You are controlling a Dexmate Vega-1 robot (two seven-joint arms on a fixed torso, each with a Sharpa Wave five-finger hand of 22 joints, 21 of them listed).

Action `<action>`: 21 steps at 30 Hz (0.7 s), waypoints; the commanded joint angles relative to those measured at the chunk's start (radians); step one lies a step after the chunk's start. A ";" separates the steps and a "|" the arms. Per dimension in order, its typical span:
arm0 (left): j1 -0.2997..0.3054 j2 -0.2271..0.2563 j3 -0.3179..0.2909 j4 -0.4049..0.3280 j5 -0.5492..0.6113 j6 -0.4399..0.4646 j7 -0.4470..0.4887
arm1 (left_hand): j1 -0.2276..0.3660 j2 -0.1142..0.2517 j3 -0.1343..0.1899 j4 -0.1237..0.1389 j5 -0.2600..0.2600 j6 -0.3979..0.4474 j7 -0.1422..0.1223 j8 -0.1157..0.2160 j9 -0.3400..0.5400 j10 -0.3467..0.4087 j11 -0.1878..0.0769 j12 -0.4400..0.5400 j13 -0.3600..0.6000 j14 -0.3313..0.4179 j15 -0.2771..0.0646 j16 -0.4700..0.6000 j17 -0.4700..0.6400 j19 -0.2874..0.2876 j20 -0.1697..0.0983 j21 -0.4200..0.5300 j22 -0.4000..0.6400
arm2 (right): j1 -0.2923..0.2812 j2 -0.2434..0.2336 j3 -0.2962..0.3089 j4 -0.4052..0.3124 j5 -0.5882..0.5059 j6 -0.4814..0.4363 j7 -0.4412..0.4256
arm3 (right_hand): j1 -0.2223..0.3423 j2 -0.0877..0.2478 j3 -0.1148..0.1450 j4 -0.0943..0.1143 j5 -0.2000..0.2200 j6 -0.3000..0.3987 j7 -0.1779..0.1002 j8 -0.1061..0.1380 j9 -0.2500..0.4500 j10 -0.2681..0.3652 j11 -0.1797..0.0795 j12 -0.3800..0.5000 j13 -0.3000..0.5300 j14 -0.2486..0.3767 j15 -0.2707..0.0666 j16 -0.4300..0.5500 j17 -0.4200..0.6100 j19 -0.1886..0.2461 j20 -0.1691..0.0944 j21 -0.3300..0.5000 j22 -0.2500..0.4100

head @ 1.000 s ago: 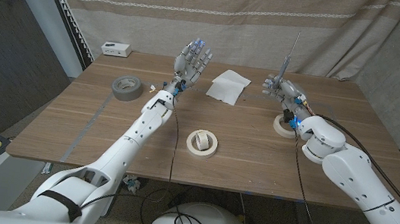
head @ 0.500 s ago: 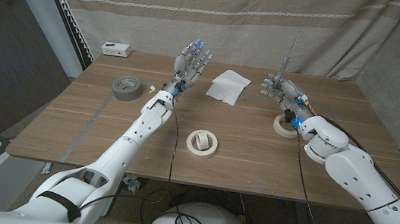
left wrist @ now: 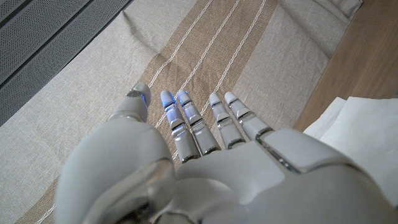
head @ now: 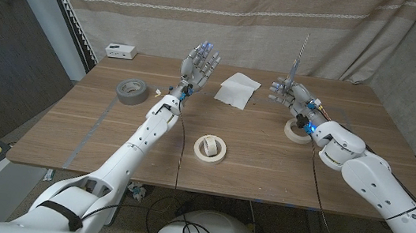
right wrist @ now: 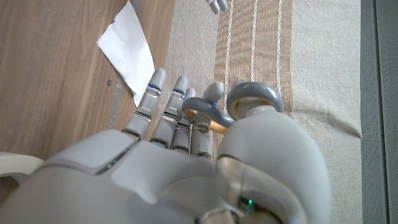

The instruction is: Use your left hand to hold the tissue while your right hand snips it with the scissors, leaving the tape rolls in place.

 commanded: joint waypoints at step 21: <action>0.022 0.012 0.002 -0.029 -0.002 -0.002 0.022 | 0.019 -0.002 0.014 -0.001 -0.010 0.016 -0.002 0.006 -0.002 0.015 0.002 -0.004 0.000 0.007 -0.172 -0.002 0.004 0.000 -0.104 -0.003 0.003 | 0.068 0.001 -0.011 0.185 0.260 -0.001 0.425 | -0.098 -0.142 -0.109 0.023 0.020 -0.097 -0.006 0.092 0.038 -0.038 0.004 -0.076 -0.040 -0.126 0.068 -0.072 0.007 -0.053 0.059 -0.082 0.003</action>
